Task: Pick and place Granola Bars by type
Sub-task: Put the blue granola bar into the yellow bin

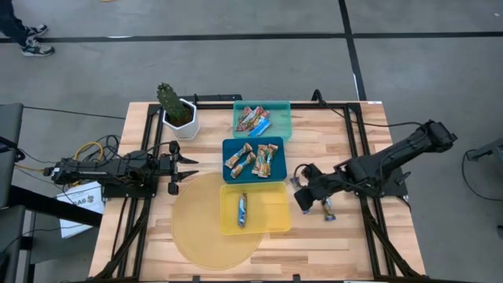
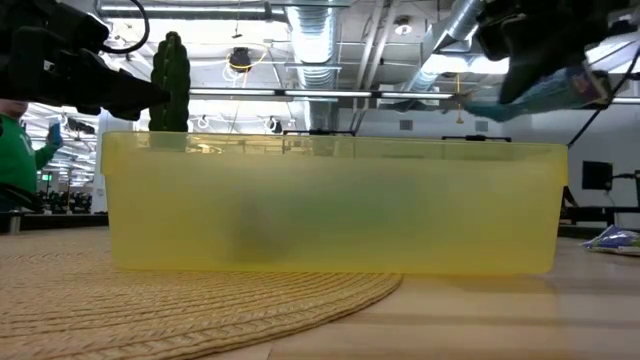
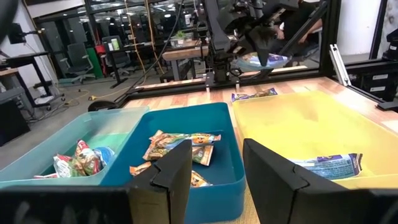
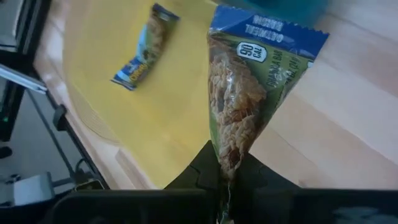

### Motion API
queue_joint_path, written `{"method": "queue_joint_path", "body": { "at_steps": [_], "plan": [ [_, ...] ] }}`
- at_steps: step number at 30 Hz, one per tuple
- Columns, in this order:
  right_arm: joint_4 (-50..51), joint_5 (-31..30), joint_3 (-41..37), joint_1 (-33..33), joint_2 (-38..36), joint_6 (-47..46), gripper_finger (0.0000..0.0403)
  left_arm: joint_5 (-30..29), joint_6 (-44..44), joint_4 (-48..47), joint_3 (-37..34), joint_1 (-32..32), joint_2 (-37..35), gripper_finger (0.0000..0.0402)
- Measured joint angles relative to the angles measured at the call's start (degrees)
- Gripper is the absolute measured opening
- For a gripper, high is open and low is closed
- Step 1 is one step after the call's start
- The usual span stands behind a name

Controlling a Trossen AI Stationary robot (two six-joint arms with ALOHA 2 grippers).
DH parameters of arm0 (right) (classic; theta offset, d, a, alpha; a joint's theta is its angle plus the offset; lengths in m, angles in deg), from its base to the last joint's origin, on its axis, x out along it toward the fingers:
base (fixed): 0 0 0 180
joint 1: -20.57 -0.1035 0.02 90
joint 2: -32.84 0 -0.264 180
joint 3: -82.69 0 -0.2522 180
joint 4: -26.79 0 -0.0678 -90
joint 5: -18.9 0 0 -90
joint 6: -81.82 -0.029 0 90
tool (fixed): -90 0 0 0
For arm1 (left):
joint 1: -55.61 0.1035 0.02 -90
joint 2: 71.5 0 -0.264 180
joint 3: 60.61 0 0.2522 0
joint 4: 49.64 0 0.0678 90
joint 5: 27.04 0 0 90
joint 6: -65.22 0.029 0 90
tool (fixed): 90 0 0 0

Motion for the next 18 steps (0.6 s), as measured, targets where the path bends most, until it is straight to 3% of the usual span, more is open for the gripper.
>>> {"method": "queue_joint_path", "body": {
  "at_steps": [11,18],
  "plan": [
    [-20.46,2.11,0.04,2.66,9.74,2.32,0.0006,0.0,0.24,0.0,0.0,-0.01,0.0,0.0137],
    [-22.03,3.35,5.8,3.72,14.62,4.03,0.0004,0.0,0.0,0.0,0.0,-0.01,0.0,0.0137]
  ]
}}
